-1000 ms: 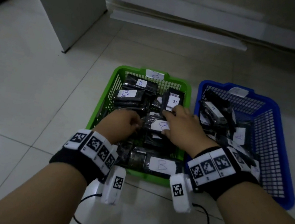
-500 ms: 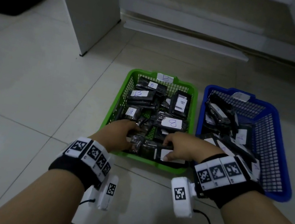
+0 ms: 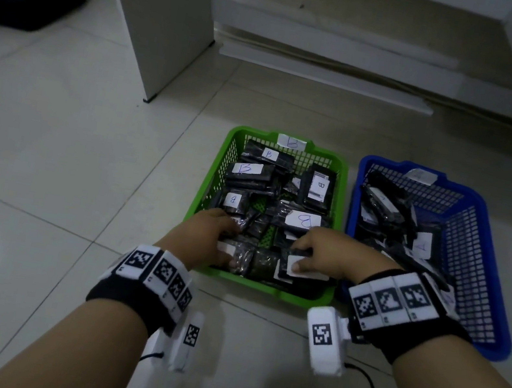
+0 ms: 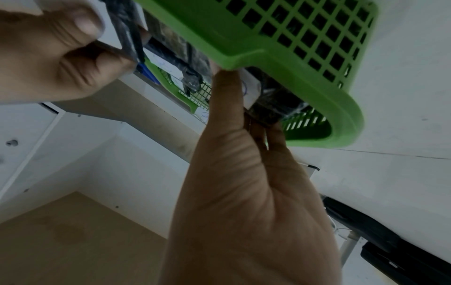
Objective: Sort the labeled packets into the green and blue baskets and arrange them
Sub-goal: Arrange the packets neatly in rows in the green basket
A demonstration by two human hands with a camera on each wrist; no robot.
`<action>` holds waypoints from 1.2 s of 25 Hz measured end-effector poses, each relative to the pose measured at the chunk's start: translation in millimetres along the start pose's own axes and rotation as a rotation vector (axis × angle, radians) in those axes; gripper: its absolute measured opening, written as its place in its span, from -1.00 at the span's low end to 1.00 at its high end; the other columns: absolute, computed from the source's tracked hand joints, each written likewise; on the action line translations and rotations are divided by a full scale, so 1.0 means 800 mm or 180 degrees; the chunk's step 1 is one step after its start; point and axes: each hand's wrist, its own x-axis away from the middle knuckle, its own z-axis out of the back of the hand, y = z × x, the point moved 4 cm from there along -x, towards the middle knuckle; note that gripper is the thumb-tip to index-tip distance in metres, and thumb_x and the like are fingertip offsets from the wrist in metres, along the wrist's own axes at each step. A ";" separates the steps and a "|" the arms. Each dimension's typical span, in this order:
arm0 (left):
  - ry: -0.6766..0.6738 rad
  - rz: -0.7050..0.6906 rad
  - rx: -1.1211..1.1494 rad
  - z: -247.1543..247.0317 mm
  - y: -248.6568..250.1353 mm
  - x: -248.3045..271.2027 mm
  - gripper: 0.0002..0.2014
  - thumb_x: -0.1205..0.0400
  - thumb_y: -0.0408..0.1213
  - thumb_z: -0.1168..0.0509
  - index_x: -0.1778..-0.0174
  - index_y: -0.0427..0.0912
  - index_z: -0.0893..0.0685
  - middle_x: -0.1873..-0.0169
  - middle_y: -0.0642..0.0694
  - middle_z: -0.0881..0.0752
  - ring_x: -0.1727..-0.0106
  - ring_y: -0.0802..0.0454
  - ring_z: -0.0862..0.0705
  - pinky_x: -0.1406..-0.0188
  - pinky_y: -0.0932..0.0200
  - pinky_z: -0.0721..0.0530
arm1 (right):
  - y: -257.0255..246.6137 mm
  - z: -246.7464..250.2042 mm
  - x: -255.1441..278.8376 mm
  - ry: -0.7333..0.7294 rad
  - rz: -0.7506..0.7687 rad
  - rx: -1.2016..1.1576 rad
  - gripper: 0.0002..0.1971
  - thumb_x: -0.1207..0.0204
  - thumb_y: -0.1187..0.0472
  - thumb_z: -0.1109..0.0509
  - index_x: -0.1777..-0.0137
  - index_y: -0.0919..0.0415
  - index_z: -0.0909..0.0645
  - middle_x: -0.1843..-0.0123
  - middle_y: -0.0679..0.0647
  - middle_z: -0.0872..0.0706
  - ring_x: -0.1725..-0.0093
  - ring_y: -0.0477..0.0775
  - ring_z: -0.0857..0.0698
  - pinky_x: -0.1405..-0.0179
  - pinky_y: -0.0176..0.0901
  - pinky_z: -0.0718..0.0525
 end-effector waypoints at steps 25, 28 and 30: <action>0.1442 0.0461 0.1951 0.044 -0.037 -0.023 -0.81 -0.69 -0.33 -0.14 -0.12 -0.03 -0.59 0.12 0.10 -0.66 0.18 0.15 -0.63 0.33 0.37 -0.50 | -0.059 0.028 -0.106 0.1688 -0.0007 -0.2309 -0.72 -0.66 0.25 -0.15 -0.24 0.15 -0.64 -0.05 0.19 -0.77 0.06 0.20 -0.73 0.10 -0.06 -0.66; 0.1455 0.0364 0.2093 0.042 -0.026 -0.034 -0.84 -0.66 -0.34 -0.21 -0.08 -0.03 -0.60 0.15 0.11 -0.68 0.25 0.16 -0.65 0.37 0.41 -0.53 | -0.044 0.031 -0.099 0.1688 0.0089 -0.3192 -0.70 -0.57 0.31 -0.21 -0.20 0.04 -0.65 0.13 0.23 -0.71 0.24 0.14 -0.65 0.24 0.00 -0.67; 0.1550 0.0330 0.1603 0.041 -0.024 -0.039 -0.84 -0.63 -0.29 -0.27 -0.09 -0.03 -0.63 0.05 0.03 -0.71 0.10 0.06 -0.66 0.21 0.28 -0.53 | -0.041 0.033 -0.091 0.1789 0.0221 -0.2553 -0.85 -0.53 0.23 -0.38 -0.04 0.06 -0.70 0.24 0.04 -0.70 0.29 -0.09 -0.62 0.24 -0.33 -0.60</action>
